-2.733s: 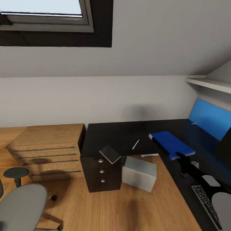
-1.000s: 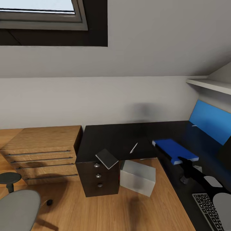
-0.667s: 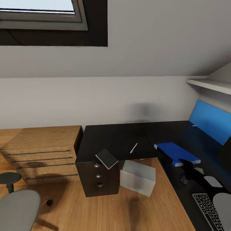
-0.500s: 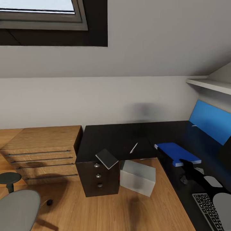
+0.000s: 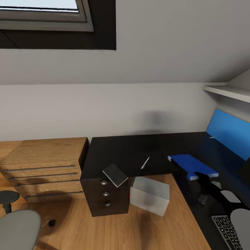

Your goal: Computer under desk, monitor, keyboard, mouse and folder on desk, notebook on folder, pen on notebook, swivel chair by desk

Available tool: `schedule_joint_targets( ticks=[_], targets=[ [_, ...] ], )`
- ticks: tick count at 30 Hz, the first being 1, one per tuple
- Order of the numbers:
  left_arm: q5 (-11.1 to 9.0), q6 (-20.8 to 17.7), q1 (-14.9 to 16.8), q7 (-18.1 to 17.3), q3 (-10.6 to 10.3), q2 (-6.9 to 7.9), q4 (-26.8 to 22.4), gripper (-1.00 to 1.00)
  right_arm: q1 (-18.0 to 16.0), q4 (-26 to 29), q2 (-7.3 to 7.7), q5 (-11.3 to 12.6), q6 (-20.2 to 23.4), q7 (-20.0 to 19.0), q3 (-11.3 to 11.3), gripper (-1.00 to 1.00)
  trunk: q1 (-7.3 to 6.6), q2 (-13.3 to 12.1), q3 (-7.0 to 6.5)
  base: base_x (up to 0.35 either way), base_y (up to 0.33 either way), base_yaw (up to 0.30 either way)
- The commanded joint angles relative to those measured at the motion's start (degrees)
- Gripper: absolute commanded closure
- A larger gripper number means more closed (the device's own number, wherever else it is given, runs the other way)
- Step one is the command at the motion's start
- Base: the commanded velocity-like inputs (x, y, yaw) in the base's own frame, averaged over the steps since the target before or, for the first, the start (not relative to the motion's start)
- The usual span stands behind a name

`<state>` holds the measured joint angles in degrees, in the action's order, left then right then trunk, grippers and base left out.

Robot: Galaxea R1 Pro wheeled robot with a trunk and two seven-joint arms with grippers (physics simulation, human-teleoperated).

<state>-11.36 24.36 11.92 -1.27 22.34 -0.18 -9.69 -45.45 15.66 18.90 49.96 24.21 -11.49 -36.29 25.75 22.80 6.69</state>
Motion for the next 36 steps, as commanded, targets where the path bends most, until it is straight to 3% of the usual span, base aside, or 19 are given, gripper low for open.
schedule_joint_targets(
  ticks=[1,11,15,36],
  targets=[
    [-0.6,0.16,0.04,-0.13,-0.19,0.0,0.02,-1.0,-0.07,-0.01,0.0,0.01,0.33,-0.09,-0.37,1.0,0.04,0.12,0.12,0.018,0.0,0.0],
    [-0.6,0.15,0.04,-0.13,-0.19,0.0,0.02,-1.0,-0.03,0.0,0.12,-0.06,0.32,-0.12,-0.36,1.0,0.04,0.12,0.12,0.004,0.0,0.0],
    [-0.6,0.08,0.04,-0.13,-0.02,-1.14,0.02,-1.0,0.93,-0.92,-0.44,-0.39,-0.05,0.14,-0.26,1.0,0.04,0.12,0.12,0.066,0.0,0.0],
    [-0.6,0.08,0.04,-0.06,-0.04,-0.97,0.02,-1.0,1.42,-1.57,-0.11,-0.3,-0.05,-0.09,-0.22,1.0,0.04,0.12,0.12,0.024,0.0,0.0]
  ],
)
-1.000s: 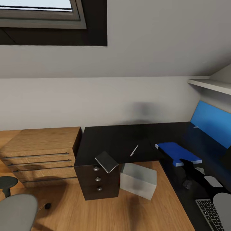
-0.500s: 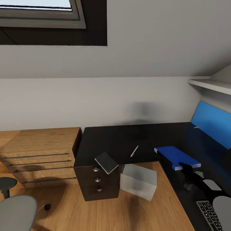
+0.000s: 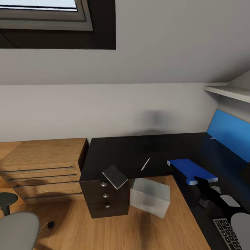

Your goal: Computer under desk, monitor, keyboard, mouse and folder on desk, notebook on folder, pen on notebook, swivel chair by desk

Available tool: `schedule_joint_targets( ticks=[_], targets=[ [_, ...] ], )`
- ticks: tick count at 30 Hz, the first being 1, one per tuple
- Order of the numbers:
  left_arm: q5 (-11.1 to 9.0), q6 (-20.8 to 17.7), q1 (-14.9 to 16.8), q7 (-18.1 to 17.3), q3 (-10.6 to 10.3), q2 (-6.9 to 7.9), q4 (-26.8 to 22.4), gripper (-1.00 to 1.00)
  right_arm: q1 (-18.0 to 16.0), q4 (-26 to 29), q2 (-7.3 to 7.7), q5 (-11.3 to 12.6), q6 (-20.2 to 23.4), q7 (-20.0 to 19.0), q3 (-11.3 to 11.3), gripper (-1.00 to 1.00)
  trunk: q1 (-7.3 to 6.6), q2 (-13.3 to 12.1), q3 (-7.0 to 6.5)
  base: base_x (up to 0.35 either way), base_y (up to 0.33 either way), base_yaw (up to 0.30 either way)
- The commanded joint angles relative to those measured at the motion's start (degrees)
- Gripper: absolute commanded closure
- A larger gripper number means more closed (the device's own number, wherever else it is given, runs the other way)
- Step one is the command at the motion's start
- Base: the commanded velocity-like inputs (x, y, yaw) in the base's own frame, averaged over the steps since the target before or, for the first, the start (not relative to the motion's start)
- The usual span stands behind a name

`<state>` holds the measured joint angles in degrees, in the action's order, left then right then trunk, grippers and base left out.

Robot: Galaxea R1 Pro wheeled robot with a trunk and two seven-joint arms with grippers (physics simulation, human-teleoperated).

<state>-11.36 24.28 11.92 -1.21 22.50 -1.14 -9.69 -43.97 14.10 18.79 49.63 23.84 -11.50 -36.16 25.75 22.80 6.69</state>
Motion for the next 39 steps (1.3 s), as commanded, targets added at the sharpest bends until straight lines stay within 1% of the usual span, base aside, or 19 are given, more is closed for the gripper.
schedule_joint_targets(
  ticks=[1,11,17,22,30,39],
  targets=[
    [-0.6,0.16,0.04,-0.14,-0.19,0.0,0.02,-1.0,-0.06,-0.02,0.01,0.04,0.32,-0.09,-0.37,1.0,0.03,0.12,0.12,0.003,0.0,0.0],
    [-0.6,0.16,0.04,-0.15,-0.18,0.0,0.02,-1.0,-0.06,-0.03,-0.04,0.19,0.33,-0.1,-0.39,1.0,0.03,0.12,0.12,0.0,0.0,-0.006],
    [-0.6,0.16,0.04,-0.16,-0.18,0.0,0.02,-1.0,-0.06,-0.03,-0.06,0.2,0.33,-0.32,-0.4,1.0,0.03,0.12,0.12,0.0,0.0,-0.171],
    [-0.65,0.18,0.04,-0.16,-0.18,0.06,0.02,-1.0,-0.06,-0.03,-0.06,0.2,0.33,-0.36,-0.4,1.0,0.03,0.12,0.12,0.005,0.0,-0.068],
    [-0.68,0.17,0.04,-0.16,-0.18,0.23,0.02,-1.0,-0.06,-0.03,-0.07,0.15,0.33,-0.33,-0.39,1.0,0.03,0.12,0.12,0.146,0.0,-0.007],
    [-0.74,0.16,0.04,-0.12,-0.18,0.19,0.02,-1.0,-0.06,-0.03,-0.15,0.11,0.29,-0.34,-0.4,1.0,0.03,0.12,0.12,0.021,0.0,0.0]
  ],
)
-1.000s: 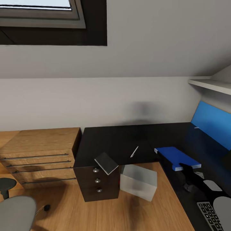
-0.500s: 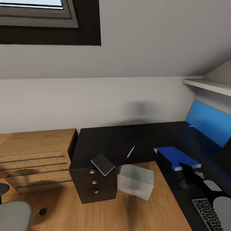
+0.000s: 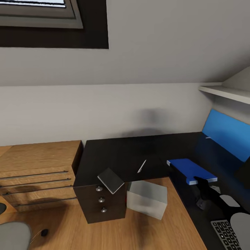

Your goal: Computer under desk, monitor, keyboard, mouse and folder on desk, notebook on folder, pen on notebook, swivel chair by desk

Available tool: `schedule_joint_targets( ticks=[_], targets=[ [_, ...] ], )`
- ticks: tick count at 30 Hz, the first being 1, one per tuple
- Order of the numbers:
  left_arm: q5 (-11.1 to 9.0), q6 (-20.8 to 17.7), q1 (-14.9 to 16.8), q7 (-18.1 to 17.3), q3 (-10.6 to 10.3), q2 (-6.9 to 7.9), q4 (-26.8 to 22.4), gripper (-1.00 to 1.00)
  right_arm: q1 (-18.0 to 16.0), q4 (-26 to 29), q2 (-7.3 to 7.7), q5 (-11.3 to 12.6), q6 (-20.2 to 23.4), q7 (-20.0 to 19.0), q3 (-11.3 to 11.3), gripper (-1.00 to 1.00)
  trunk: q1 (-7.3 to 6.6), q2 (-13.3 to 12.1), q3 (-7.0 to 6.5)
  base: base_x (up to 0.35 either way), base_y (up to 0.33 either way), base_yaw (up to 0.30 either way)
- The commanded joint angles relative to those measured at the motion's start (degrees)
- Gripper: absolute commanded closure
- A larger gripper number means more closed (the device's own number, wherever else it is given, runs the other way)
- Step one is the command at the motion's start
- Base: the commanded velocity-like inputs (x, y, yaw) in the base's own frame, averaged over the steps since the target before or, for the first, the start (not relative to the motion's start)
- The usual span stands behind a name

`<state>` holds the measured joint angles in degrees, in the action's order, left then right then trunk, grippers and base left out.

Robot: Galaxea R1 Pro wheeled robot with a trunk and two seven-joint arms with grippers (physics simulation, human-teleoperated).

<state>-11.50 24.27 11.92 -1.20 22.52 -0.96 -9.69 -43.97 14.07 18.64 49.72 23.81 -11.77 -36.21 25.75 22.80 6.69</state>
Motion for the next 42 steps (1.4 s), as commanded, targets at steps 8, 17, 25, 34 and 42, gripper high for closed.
schedule_joint_targets(
  ticks=[8,17,25,34,42],
  targets=[
    [-0.61,0.16,0.04,-0.12,-0.19,-0.1,0.01,-1.0,-0.06,-0.01,-0.01,0.03,0.32,0.0,-0.35,1.0,1.57,2.93,1.38,0.0,0.0,0.0],
    [-0.6,0.16,0.04,-0.12,-0.2,-0.1,-0.01,-1.0,-0.06,-0.01,-0.01,0.03,0.33,0.07,-0.35,1.0,3.55,6.54,2.99,0.0,0.0,0.0],
    [-0.6,0.16,0.04,-0.12,-0.2,-0.1,0.0,-1.0,-0.06,-0.01,0.04,0.03,0.35,0.2,-0.35,1.0,5.3,9.75,4.43,0.0,0.0,0.0],
    [-0.62,0.16,0.04,-0.12,-0.2,-0.1,-0.01,-1.0,-0.06,-0.01,0.04,0.03,0.36,0.32,-0.35,1.0,7.28,13.36,6.05,0.0,0.0,0.0],
    [-0.63,0.16,0.04,-0.12,-0.2,-0.1,0.0,-1.0,-0.06,-0.1,0.08,0.03,0.28,0.34,-0.35,1.0,9.04,16.56,7.48,0.0,0.0,0.0]
  ],
)
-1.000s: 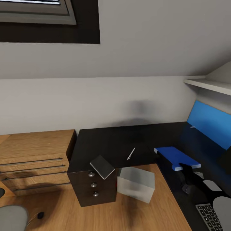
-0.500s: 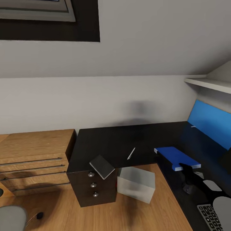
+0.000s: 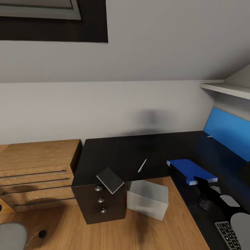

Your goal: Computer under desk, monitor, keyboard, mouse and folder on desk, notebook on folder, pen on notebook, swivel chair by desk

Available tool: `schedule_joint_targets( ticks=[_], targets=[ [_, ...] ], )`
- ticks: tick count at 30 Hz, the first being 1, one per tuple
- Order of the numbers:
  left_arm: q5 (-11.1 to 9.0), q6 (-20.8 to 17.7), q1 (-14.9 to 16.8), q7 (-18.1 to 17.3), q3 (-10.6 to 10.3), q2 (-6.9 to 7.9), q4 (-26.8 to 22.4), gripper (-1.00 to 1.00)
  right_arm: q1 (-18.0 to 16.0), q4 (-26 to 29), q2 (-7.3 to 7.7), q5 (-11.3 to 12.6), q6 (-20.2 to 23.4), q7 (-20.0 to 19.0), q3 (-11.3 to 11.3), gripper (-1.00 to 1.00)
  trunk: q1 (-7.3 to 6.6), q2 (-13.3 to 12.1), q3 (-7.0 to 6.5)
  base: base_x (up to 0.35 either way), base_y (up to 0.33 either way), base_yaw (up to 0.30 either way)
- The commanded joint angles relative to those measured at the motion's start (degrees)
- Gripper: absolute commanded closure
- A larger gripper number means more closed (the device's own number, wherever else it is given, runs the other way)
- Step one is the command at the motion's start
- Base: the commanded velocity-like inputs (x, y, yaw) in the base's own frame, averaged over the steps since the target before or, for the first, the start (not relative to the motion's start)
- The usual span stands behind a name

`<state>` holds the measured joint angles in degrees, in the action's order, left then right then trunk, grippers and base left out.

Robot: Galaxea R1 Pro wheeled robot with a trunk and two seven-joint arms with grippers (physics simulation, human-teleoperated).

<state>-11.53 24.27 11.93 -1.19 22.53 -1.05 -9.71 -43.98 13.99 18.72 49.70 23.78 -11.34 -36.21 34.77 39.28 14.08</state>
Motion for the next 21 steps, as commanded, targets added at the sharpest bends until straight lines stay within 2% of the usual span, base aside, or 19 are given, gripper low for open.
schedule_joint_targets(
  ticks=[1,9,17,21],
  targets=[
    [-0.6,0.16,0.03,-0.13,-0.2,0.0,0.02,-1.0,-0.05,-0.01,0.0,0.07,0.31,-0.06,-0.35,1.0,0.24,0.49,0.27,0.0,0.0,0.0],
    [-0.57,0.16,0.03,-0.13,-0.2,-0.01,0.0,-1.0,-0.05,-0.06,0.0,0.13,0.15,0.03,-0.35,1.0,2.0,3.69,1.7,0.0,0.0,0.0],
    [-0.59,0.16,0.03,-0.13,-0.2,0.0,0.02,-1.0,-0.05,-0.07,0.0,0.13,-0.16,0.16,-0.36,1.0,2.0,3.69,1.7,0.0,0.0,0.0],
    [-0.6,0.16,0.03,-0.13,-0.14,0.0,0.01,-1.0,-0.05,-0.09,-0.04,0.13,-2.21,0.19,-0.36,1.0,2.0,3.69,1.7,0.0,0.0,0.0]
  ],
)
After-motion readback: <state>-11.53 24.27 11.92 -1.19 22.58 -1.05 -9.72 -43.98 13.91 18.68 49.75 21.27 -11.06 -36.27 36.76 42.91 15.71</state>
